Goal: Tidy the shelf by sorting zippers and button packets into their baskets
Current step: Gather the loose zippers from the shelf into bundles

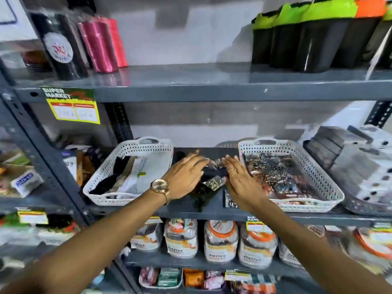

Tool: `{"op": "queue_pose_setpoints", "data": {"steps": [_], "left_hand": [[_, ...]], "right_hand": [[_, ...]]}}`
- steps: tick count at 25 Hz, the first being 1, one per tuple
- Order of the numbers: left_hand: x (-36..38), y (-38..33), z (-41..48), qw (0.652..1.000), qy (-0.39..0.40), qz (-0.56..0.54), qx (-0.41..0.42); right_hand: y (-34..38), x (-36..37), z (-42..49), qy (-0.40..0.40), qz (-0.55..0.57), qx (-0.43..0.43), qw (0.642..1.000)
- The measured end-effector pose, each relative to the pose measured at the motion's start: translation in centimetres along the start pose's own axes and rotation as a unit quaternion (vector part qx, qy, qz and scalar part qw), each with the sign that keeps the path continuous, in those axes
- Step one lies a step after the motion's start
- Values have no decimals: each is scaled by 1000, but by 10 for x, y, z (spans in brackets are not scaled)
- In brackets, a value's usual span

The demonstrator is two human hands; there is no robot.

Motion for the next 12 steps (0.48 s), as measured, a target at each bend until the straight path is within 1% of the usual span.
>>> {"op": "queue_pose_setpoints", "data": {"steps": [1,2,4,5,6,9,10,12], "left_hand": [[16,12,7,998,21,-37,-36],[26,21,13,994,43,-68,-72],[52,42,27,979,85,-98,-158],[66,50,36,973,100,-98,-183],[75,54,43,964,129,-95,-210],[104,67,62,941,174,-104,-269],[114,72,65,929,192,-117,-294],[127,81,72,914,187,-130,-335]], "right_hand": [[-11,12,10,28,42,41,998],[-16,19,18,52,69,65,994],[-32,35,44,63,107,122,985],[-41,44,58,60,115,153,980],[-46,50,70,68,116,189,973],[-64,66,100,88,94,269,954],[-69,69,104,101,85,297,946],[-77,78,111,120,71,334,932]]}}
Point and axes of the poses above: each hand's wrist, its own z-axis towards the middle knuckle, its own x-axis out of the palm, y = z × x, the point moved 5 cm from there along z, towards the middle knuckle, and after that the axes turned 7 degrees about z, right-handed, at the moved point
